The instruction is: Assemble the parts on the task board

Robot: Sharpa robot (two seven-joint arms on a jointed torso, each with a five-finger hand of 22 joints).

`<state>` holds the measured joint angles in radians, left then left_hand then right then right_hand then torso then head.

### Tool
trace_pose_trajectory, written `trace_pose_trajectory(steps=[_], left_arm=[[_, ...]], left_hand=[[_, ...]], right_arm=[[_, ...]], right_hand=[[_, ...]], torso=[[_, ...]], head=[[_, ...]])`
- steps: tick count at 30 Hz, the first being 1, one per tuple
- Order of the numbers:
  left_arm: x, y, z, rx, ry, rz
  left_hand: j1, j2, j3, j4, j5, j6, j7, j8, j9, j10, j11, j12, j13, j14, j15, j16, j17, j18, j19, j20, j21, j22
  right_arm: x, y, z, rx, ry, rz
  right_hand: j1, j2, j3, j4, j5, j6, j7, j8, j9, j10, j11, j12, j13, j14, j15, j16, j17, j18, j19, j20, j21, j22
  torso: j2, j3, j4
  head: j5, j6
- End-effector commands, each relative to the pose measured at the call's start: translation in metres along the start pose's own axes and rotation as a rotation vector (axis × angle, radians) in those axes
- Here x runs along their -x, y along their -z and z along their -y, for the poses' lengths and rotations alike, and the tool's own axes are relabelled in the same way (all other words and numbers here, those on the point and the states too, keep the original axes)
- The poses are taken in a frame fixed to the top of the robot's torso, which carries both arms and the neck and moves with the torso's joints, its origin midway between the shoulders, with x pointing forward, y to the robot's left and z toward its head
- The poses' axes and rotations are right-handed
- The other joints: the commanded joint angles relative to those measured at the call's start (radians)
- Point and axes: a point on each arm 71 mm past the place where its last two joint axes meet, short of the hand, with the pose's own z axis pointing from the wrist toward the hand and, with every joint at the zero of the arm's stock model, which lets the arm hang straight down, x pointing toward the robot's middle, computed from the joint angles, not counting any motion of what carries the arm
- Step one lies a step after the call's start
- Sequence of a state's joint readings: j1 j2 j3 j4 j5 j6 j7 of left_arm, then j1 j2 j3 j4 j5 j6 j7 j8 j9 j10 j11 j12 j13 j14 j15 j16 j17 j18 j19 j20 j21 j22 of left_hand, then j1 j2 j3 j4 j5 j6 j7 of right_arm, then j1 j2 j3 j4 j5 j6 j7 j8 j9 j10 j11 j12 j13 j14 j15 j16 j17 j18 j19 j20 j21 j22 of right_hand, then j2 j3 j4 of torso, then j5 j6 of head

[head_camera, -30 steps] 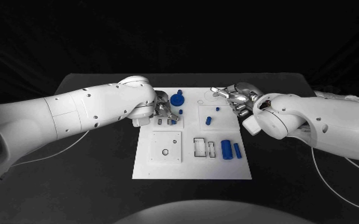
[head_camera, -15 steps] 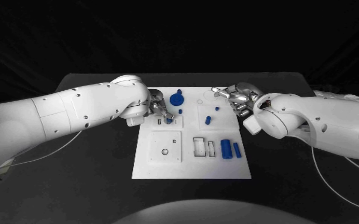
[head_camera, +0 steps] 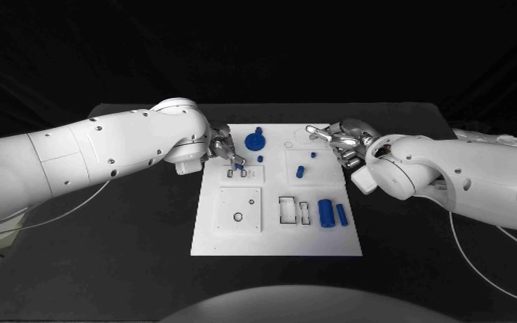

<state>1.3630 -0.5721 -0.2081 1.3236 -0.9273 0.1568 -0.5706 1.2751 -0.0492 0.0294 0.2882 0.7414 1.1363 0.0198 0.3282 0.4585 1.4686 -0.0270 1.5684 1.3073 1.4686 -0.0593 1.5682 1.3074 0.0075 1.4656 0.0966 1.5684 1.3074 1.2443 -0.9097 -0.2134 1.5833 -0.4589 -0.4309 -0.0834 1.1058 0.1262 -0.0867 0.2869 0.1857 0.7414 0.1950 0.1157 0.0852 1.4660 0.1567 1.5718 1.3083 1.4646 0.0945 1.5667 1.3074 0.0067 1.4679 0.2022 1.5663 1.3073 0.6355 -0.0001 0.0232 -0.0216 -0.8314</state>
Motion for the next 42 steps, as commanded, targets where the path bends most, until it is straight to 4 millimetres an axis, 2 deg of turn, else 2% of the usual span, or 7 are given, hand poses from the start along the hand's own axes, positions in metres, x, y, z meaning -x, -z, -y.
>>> trace_pose_trajectory(steps=[1,29,42], left_arm=[[-0.003,0.000,-0.001,0.036,-0.028,-0.042],[-0.010,-0.006,0.011,0.070,-0.091,-0.030],[-0.012,-0.010,0.015,0.066,-0.103,-0.029]], left_hand=[[0.012,-0.004,0.006,-0.003,0.004,0.007,0.000,-0.005,0.003,0.102,-0.007,0.002,0.263,0.102,-0.004,0.003,0.263,-0.008,0.105,-0.006,0.002,0.263],[0.027,-0.008,0.012,0.001,-0.020,0.006,0.002,-0.012,0.015,0.102,-0.006,0.002,0.263,0.102,-0.005,0.003,0.263,-0.008,0.105,-0.007,0.002,0.263],[0.028,-0.005,0.014,0.002,-0.024,0.005,0.002,-0.014,0.016,0.102,-0.005,0.002,0.263,0.102,-0.005,0.003,0.263,-0.008,0.105,-0.007,0.002,0.263]], right_arm=[[-0.002,0.000,0.000,0.005,0.010,-0.011],[-0.004,0.000,0.000,0.007,0.007,-0.011],[-0.004,-0.001,0.000,0.007,0.007,-0.012]], right_hand=[[0.000,0.006,-0.005,0.002,0.004,0.007,0.037,0.004,0.002,0.105,0.005,-0.001,0.262,0.106,0.008,0.004,0.263,-0.007,0.103,0.007,0.004,0.264],[0.002,0.008,-0.007,0.002,0.004,0.007,0.038,0.005,0.002,0.105,0.006,-0.001,0.262,0.106,0.009,0.004,0.263,-0.007,0.103,0.008,0.004,0.264],[0.002,0.008,-0.007,0.002,0.004,0.007,0.038,0.005,0.002,0.105,0.006,-0.001,0.262,0.106,0.009,0.004,0.263,-0.007,0.103,0.008,0.004,0.264]], torso=[[0.001,-0.0004,-0.0001],[0.001,-0.0016,-0.0002],[0.000,-0.0004,-0.0009]], head=[[0.001,-0.002],[0.001,-0.005],[0.002,-0.006]])
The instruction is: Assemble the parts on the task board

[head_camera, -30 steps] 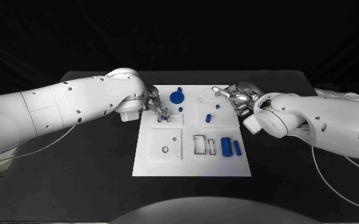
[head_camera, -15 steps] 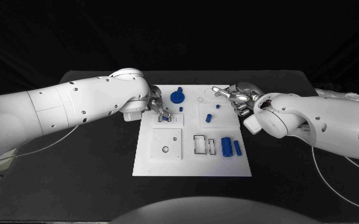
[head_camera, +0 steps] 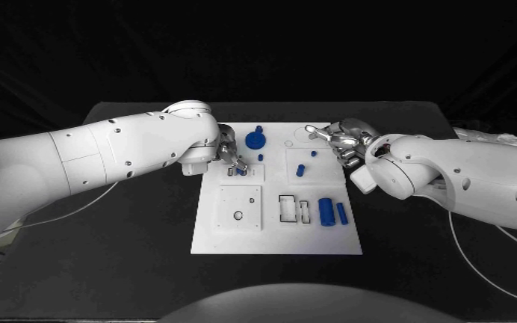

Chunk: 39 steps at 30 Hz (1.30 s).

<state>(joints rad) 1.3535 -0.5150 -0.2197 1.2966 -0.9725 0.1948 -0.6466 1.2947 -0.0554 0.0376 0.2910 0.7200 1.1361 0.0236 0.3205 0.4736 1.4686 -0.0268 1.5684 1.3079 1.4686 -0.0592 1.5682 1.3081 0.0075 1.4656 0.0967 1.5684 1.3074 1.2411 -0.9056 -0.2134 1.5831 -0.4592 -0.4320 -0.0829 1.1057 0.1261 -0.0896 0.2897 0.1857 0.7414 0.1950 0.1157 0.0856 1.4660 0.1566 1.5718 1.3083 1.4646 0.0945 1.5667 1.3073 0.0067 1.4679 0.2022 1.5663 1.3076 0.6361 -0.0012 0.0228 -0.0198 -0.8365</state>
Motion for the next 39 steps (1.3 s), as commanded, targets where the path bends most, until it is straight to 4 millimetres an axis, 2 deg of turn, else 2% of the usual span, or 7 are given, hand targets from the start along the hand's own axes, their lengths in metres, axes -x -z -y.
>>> trace_pose_trajectory(steps=[1,39], left_arm=[[-0.0006,-0.0009,0.0024,-0.003,-0.020,-0.006],[-0.0042,-0.0066,0.0050,-0.012,-0.015,-0.019]], left_hand=[[0.009,0.002,0.006,-0.001,-0.003,0.005,-0.002,-0.007,0.002,0.102,-0.006,0.002,0.263,0.102,-0.005,0.003,0.263,-0.008,0.105,-0.008,0.002,0.263],[0.016,0.006,0.012,-0.002,-0.017,0.000,0.000,-0.013,0.007,0.102,-0.004,0.002,0.263,0.102,-0.003,0.003,0.263,-0.008,0.105,-0.009,0.002,0.263]], right_arm=[[-0.0014,-0.0002,-0.0005,0.007,0.007,-0.009],[-0.0011,0.0001,0.0000,0.003,0.006,-0.010]], right_hand=[[0.002,0.008,-0.004,0.000,0.004,0.007,0.038,0.005,0.002,0.105,0.006,-0.001,0.262,0.106,0.009,0.004,0.263,-0.007,0.103,0.008,0.004,0.263],[0.003,0.010,-0.005,0.000,0.004,0.007,0.039,0.006,0.002,0.105,0.007,-0.001,0.262,0.106,0.009,0.004,0.263,-0.007,0.103,0.008,0.004,0.263]], torso=[[-0.001,0.0006,-0.0005],[0.000,0.0003,-0.0002]], head=[[0.000,-0.001],[-0.002,-0.006]])
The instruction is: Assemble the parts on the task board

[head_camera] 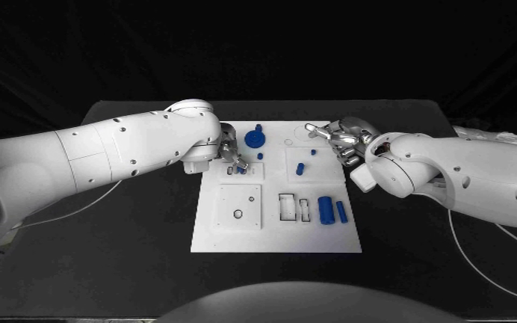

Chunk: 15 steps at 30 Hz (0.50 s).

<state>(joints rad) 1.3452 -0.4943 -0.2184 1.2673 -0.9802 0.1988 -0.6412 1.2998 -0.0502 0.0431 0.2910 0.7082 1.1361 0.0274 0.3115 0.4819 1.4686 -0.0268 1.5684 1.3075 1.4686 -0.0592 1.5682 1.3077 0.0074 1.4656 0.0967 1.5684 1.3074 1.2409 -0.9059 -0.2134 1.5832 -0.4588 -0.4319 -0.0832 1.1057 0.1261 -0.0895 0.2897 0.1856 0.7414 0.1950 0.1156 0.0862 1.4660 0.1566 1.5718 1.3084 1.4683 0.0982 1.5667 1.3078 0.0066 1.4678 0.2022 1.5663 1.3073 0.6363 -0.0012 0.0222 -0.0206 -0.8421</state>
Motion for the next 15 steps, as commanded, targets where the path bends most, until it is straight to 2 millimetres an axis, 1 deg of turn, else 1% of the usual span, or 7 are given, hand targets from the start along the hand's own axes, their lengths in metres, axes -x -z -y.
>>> trace_pose_trajectory(steps=[1,7,10,12,15], left_arm=[[-0.0042,-0.0011,0.0029,-0.016,-0.010,-0.022],[-0.0049,-0.0013,0.0038,-0.019,-0.012,-0.030],[-0.0050,-0.0014,0.0036,-0.018,-0.012,-0.032],[-0.0049,-0.0016,0.0032,-0.016,-0.012,-0.032],[-0.0049,-0.0017,0.0028,-0.015,-0.012,-0.035]], left_hand=[[0.011,0.001,0.007,-0.002,-0.006,0.000,-0.004,-0.004,-0.002,0.102,-0.004,0.002,0.263,0.102,-0.003,0.003,0.263,-0.007,0.105,-0.009,0.002,0.263],[0.012,0.002,0.008,-0.002,-0.009,0.000,-0.003,-0.005,0.000,0.102,-0.004,0.002,0.263,0.102,-0.002,0.003,0.263,-0.007,0.105,-0.010,0.002,0.263],[0.013,0.002,0.008,-0.002,-0.011,-0.001,-0.003,-0.005,0.000,0.102,-0.004,0.002,0.263,0.102,-0.002,0.003,0.263,-0.007,0.105,-0.010,0.002,0.263],[0.013,0.002,0.008,-0.002,-0.011,-0.001,-0.003,-0.006,0.000,0.102,-0.003,0.002,0.263,0.102,-0.002,0.003,0.263,-0.007,0.105,-0.010,0.002,0.263],[0.013,0.002,0.008,-0.002,-0.011,-0.001,-0.003,-0.006,0.000,0.102,-0.003,0.002,0.263,0.102,-0.002,0.003,0.263,-0.007,0.105,-0.010,0.002,0.263]], right_arm=[[-0.0011,0.0001,-0.0001,0.004,0.006,-0.010],[-0.0012,0.0001,-0.0001,0.003,0.006,-0.011],[-0.0014,0.0001,-0.0002,0.004,0.006,-0.011],[-0.0015,0.0000,-0.0003,0.004,0.006,-0.011],[-0.0014,0.0001,-0.0002,0.004,0.006,-0.010]], right_hand=[[0.003,0.010,-0.005,0.000,0.004,0.007,0.039,0.006,0.001,0.105,0.007,-0.001,0.262,0.102,0.006,0.004,0.263,-0.007,0.103,0.008,0.004,0.263],[0.003,0.011,-0.007,0.000,0.004,0.007,0.039,0.007,0.001,0.105,0.007,-0.001,0.262,0.102,0.006,0.004,0.263,-0.007,0.103,0.009,0.004,0.263],[0.003,0.011,-0.007,0.000,0.004,0.007,0.039,0.007,0.001,0.105,0.007,-0.001,0.262,0.102,0.006,0.004,0.263,-0.007,0.103,0.009,0.004,0.263],[0.003,0.011,-0.007,0.000,0.004,0.007,0.039,0.007,0.001,0.105,0.007,-0.001,0.262,0.102,0.006,0.004,0.263,-0.007,0.103,0.009,0.004,0.263],[0.003,0.011,-0.007,0.000,0.004,0.007,0.039,0.007,0.001,0.105,0.007,-0.001,0.262,0.102,0.006,0.004,0.263,-0.007,0.103,0.009,0.004,0.263]], torso=[[0.000,0.0001,0.0004],[0.000,0.0007,0.0015],[0.000,0.0012,0.0006],[-0.001,0.0009,-0.0009],[0.000,0.0006,-0.0004]], head=[[-0.001,-0.001],[-0.001,-0.004],[-0.001,-0.002],[0.000,-0.003],[-0.001,-0.004]])
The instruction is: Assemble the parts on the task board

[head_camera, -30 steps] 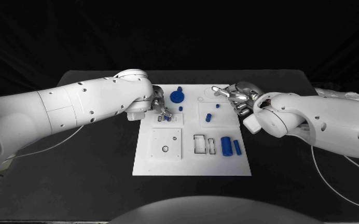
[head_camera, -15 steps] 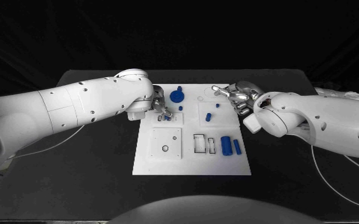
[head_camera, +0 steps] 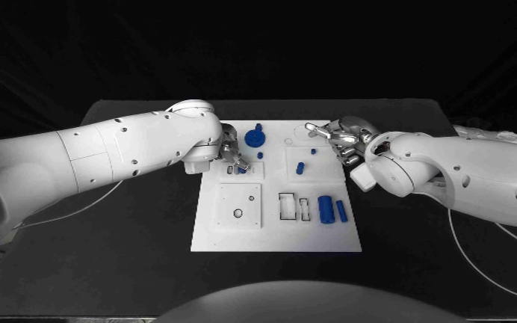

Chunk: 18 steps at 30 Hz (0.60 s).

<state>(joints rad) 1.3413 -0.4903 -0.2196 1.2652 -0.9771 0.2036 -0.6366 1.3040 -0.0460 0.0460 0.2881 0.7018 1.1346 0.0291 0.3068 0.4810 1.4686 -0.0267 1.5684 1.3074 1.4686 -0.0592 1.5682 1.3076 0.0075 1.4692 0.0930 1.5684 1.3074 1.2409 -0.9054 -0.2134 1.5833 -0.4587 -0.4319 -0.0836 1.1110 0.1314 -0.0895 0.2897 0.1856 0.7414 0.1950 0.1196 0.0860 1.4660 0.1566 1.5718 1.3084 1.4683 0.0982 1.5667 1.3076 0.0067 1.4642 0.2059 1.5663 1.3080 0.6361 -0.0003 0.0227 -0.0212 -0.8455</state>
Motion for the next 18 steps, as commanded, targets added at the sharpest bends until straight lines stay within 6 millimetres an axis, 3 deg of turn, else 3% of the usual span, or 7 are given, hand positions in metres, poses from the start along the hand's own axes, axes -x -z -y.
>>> trace_pose_trajectory(steps=[1,18], left_arm=[[-0.0022,-0.0004,0.0014,-0.009,-0.010,-0.025],[-0.0027,-0.0006,0.0015,-0.009,-0.010,-0.032]], left_hand=[[0.009,-0.002,0.005,0.001,-0.005,0.001,-0.005,-0.001,0.001,0.102,-0.003,0.002,0.263,0.102,-0.002,0.003,0.263,-0.007,0.102,-0.006,0.002,0.263],[-0.002,-0.006,0.001,0.003,-0.018,-0.007,0.000,-0.009,0.006,0.102,0.002,0.002,0.263,0.102,0.004,0.003,0.263,-0.007,0.102,-0.012,0.002,0.263]], right_arm=[[-0.0010,0.0002,-0.0001,0.004,0.006,-0.009],[-0.0008,-0.0003,-0.0001,0.004,0.006,-0.007]], right_hand=[[-0.002,0.006,-0.007,0.000,0.004,0.007,0.039,0.003,0.002,0.105,0.007,-0.001,0.262,0.102,0.006,0.004,0.263,-0.007,0.107,0.005,0.004,0.263],[-0.002,0.006,-0.007,0.000,0.004,0.007,0.039,0.003,0.002,0.105,0.007,-0.001,0.262,0.102,0.006,0.004,0.263,-0.007,0.107,0.005,0.004,0.263]], torso=[[0.001,-0.0005,-0.0005],[0.000,-0.0009,0.0010]], head=[[-0.001,0.000],[-0.003,0.001]])
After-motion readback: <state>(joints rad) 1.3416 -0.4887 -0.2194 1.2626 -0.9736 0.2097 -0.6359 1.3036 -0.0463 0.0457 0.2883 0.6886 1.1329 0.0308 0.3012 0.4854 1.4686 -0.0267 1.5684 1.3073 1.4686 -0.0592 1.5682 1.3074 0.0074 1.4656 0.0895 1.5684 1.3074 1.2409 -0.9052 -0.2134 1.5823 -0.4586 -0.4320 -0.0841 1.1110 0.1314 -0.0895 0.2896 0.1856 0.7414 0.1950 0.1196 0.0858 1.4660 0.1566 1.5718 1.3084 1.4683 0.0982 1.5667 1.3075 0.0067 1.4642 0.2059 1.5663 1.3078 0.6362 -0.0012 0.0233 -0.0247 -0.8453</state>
